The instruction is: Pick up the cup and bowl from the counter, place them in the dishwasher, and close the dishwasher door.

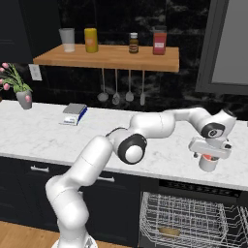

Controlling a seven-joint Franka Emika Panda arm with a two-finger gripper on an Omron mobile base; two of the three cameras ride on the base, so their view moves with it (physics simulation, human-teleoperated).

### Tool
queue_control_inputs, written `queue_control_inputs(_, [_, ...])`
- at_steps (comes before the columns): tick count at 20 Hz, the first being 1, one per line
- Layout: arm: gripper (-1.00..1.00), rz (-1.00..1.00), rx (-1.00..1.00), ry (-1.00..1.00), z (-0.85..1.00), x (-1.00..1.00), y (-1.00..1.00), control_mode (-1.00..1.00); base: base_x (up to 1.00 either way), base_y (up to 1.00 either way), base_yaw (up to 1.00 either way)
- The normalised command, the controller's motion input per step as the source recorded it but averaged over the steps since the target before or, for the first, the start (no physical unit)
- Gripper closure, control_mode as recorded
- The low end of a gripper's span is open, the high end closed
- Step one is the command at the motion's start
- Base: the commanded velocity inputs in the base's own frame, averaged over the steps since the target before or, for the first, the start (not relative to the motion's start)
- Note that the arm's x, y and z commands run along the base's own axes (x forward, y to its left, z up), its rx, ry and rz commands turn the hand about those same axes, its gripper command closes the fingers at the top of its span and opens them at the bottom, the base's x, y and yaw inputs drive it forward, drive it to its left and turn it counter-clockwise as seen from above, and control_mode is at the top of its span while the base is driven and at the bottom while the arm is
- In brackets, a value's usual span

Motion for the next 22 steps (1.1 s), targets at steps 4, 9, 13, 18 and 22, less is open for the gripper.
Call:
queue_control_inputs(4, [-1.0, 0.05, 0.0, 0.0, -0.17, 0.0, 0.34, -1.0, 0.0, 0.0, 0.0])
queue_control_inputs(9, [-1.0, 0.03, 0.0, 0.0, -0.09, 0.0, 0.14, -1.0, 0.0, 0.0, 0.0])
queue_control_inputs(13, [1.0, 0.01, 0.0, 0.0, 0.0, 0.0, 0.01, -1.0, 0.0, 0.0, 0.0])
queue_control_inputs(18, [1.0, 0.01, 0.0, 0.0, -0.01, -0.03, 0.0, -1.0, 0.0, 0.0, 0.0])
queue_control_inputs(22, [1.0, 0.02, 0.03, 0.0, -0.02, -0.08, 0.0, -1.0, 0.0, 0.0, 0.0])
